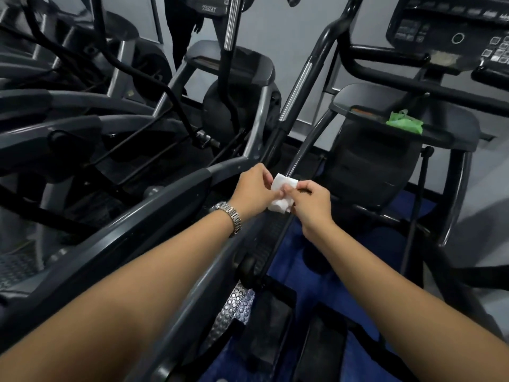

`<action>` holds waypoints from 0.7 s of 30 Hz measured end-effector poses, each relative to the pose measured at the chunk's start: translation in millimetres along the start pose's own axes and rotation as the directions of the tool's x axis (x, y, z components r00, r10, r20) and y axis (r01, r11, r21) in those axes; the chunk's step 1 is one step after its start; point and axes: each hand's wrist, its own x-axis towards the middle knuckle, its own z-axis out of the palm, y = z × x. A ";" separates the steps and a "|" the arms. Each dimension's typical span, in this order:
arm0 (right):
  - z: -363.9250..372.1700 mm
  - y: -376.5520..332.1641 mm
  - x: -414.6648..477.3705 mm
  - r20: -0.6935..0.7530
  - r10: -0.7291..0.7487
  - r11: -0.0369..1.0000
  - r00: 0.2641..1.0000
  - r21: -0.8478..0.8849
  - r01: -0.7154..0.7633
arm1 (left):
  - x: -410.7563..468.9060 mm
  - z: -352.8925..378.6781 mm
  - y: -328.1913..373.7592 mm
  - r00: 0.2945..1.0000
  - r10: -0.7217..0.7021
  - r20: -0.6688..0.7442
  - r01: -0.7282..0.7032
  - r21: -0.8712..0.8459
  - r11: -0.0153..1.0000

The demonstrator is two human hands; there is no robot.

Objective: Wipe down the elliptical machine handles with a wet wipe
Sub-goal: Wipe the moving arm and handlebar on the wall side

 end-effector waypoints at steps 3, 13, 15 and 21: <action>5.8 5.9 -13.8 0.063 -0.038 0.999 0.997 -0.027 0.040 | -8.1 -23.8 -11.9 0.995 0.038 0.096 -0.043 0.050 0.998; 38.8 27.3 -68.0 0.246 -0.295 0.896 0.923 -0.265 0.357 | -53.6 -117.5 -86.4 0.970 -0.043 0.237 0.012 0.129 0.992; 50.2 26.1 -84.9 0.318 -0.437 0.810 0.842 -0.268 0.521 | -65.8 -130.0 -95.4 0.944 -0.073 0.323 0.027 0.143 0.989; 70.9 38.4 -118.4 0.545 -0.678 0.483 0.493 -0.174 0.858 | -96.8 -144.6 -107.0 0.846 -0.139 0.515 0.040 0.199 0.979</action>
